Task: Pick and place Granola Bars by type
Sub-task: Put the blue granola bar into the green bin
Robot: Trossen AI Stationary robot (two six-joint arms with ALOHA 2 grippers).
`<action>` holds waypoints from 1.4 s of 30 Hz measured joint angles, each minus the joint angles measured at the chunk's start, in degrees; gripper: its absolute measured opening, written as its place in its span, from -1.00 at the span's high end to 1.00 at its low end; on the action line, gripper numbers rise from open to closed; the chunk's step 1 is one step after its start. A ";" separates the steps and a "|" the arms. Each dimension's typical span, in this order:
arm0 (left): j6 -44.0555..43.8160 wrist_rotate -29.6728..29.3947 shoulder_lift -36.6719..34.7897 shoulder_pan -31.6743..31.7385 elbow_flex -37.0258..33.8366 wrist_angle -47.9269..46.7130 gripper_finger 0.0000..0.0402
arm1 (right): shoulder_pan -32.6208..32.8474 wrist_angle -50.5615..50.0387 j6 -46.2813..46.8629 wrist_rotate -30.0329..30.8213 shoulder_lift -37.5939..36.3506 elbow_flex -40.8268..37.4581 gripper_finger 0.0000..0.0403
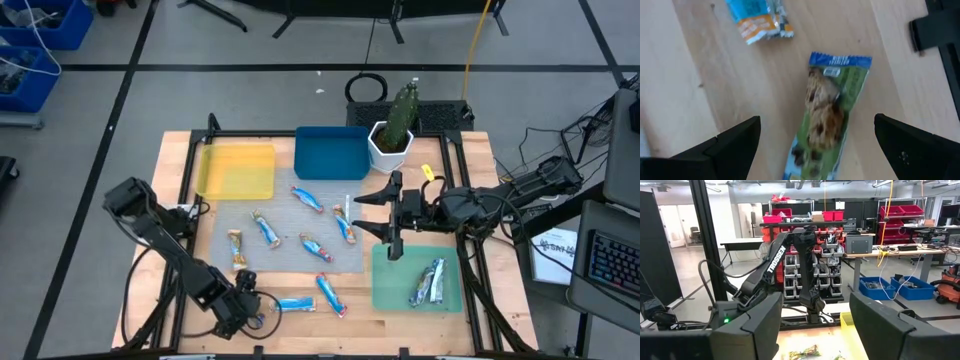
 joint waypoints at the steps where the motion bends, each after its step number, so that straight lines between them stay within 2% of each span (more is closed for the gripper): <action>1: -0.01 -0.03 0.46 -0.01 0.01 0.61 -0.94 | 0.00 0.00 0.00 0.00 0.00 0.00 -0.11; 14: -0.32 0.99 1.95 -0.09 0.06 2.29 -0.94 | 0.00 0.00 -0.24 0.00 0.00 0.00 -0.10; 17: 0.92 1.36 1.95 -0.09 0.07 3.78 -0.88 | 0.00 0.00 -0.24 0.01 0.00 0.00 -0.10; 26: 1.02 1.34 1.95 -0.11 0.08 4.22 -0.31 | 0.00 0.00 -0.24 0.00 0.00 0.00 -0.10; 34: 1.02 1.41 1.95 -0.11 0.08 4.22 0.07 | 0.00 0.00 -0.24 0.01 0.00 0.00 -0.10; 42: 1.04 1.41 1.94 -0.09 0.10 4.26 0.55 | 0.00 0.00 -0.23 0.02 0.00 0.00 -0.10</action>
